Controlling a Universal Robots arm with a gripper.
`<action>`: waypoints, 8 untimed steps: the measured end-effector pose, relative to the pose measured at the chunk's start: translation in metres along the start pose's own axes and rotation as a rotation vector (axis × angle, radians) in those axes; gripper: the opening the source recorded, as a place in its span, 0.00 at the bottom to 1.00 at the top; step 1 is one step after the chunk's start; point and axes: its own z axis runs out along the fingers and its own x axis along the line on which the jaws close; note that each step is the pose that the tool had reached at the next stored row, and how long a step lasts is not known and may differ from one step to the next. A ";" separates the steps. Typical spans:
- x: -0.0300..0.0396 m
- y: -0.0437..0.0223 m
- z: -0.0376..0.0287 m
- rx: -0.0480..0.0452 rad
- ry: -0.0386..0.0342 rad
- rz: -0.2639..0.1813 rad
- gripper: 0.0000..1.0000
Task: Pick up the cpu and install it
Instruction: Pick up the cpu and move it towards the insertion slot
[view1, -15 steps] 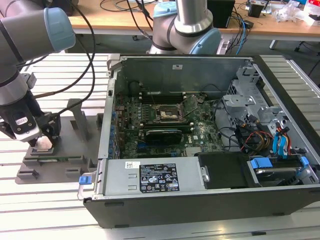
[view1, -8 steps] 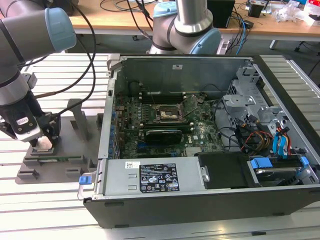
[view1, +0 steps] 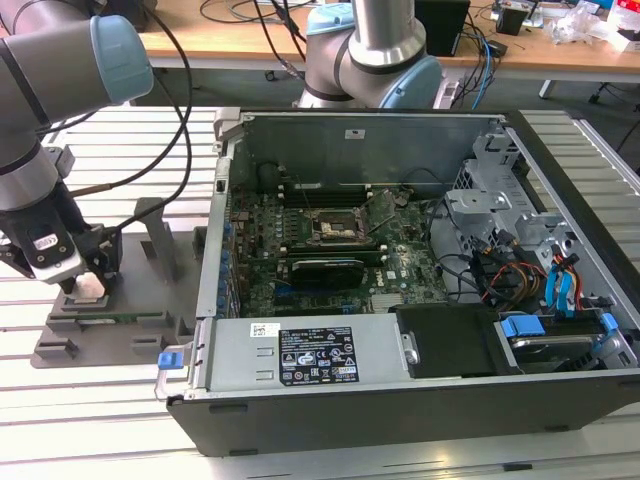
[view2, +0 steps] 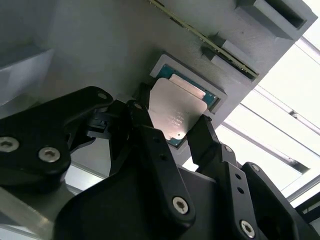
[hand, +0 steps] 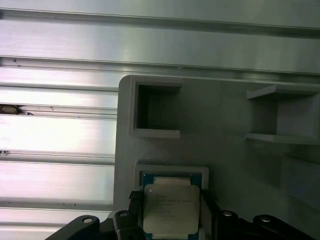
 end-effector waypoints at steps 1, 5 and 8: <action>-0.0001 0.0000 0.0000 -0.0001 0.0000 0.000 0.55; -0.0003 -0.0001 -0.0058 0.0000 -0.0003 0.000 0.55; -0.0003 -0.0001 -0.0068 0.0000 -0.0003 0.000 0.55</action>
